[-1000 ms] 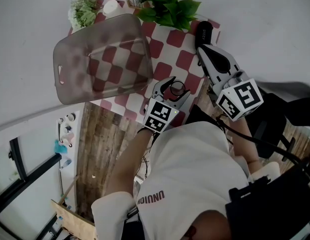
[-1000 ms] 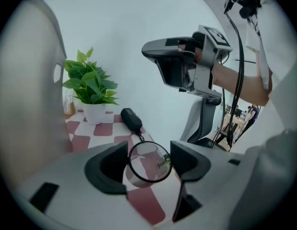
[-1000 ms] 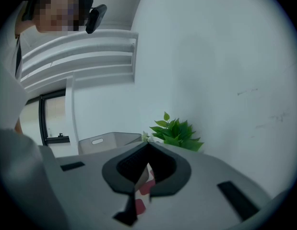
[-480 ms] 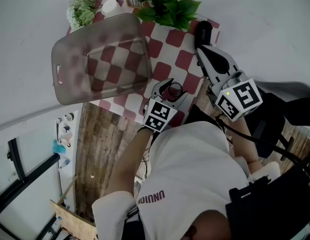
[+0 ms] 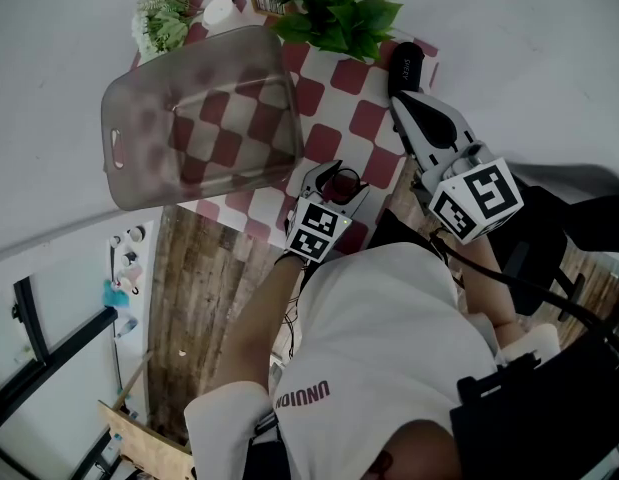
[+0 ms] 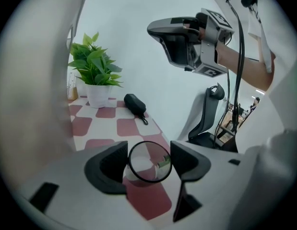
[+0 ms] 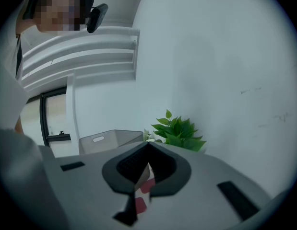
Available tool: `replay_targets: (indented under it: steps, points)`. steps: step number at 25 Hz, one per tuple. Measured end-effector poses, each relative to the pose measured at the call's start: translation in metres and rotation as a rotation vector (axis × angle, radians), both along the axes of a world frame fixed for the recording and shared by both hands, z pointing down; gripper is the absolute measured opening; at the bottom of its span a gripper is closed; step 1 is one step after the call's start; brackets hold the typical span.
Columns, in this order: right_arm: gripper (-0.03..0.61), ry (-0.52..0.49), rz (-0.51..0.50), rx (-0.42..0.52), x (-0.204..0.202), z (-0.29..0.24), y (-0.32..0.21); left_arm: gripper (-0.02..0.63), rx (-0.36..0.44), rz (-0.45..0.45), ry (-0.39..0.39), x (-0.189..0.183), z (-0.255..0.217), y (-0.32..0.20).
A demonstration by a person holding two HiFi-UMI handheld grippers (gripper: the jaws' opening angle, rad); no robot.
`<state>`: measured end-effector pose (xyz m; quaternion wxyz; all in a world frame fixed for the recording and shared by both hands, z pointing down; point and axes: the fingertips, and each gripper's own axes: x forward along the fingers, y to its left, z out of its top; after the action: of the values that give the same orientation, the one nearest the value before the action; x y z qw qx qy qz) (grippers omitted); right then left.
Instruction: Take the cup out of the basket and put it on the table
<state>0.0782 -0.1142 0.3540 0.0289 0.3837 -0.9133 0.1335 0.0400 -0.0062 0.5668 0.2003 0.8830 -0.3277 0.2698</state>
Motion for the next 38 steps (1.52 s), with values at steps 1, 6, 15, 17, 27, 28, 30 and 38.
replay_targets:
  steps: [1,6,15,17,27,28,30,38]
  points:
    - [0.017,0.000,-0.001,0.000,0.000,0.000,0.000,0.288,-0.002,0.000,-0.002,0.000,0.001,0.000]
    - [0.017,0.001,0.000,-0.001,-0.001,0.000,0.000,0.288,-0.011,0.006,-0.005,-0.001,0.006,0.002]
    - [0.017,0.003,0.001,-0.001,-0.001,0.001,0.000,0.288,-0.027,0.000,-0.008,0.000,0.013,0.002]
    - [0.017,0.003,0.000,0.000,-0.001,0.001,0.000,0.289,-0.029,-0.002,-0.009,0.001,0.015,0.002]
    - [0.017,-0.002,0.001,0.002,-0.002,-0.001,-0.002,0.290,-0.036,-0.020,-0.026,-0.002,0.023,0.000]
    - [0.017,-0.002,0.000,0.002,-0.002,-0.001,-0.001,0.290,-0.039,-0.024,-0.027,-0.003,0.023,0.000]
    - [0.017,-0.001,-0.002,0.001,-0.003,-0.001,-0.001,0.290,-0.040,-0.033,-0.028,-0.005,0.025,0.000]
    - [0.017,-0.001,-0.005,0.003,-0.004,-0.001,-0.001,0.290,-0.031,-0.043,-0.013,-0.005,0.025,-0.001]
